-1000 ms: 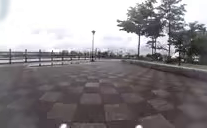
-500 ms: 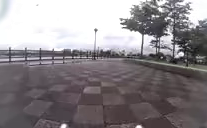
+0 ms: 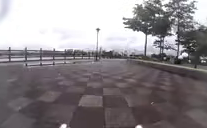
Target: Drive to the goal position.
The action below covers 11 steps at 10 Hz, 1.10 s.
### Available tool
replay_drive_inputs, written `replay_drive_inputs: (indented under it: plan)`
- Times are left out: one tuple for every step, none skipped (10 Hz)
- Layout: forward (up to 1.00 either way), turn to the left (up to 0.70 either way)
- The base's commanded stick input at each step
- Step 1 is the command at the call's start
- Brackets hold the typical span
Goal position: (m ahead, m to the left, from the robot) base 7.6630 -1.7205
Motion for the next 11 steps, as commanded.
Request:
replay_drive_inputs:
  plan:
    - [0.85,0.01]
    - [0.85,0.01]
    - [0.85,0.01]
    - [0.85,0.01]
    - [0.85,0.01]
    - [0.85,0.01]
    - [0.85,-0.02]
    - [0.85,-0.13]
    - [0.85,-0.21]
    - [0.85,-0.28]
    - [0.85,-0.33]
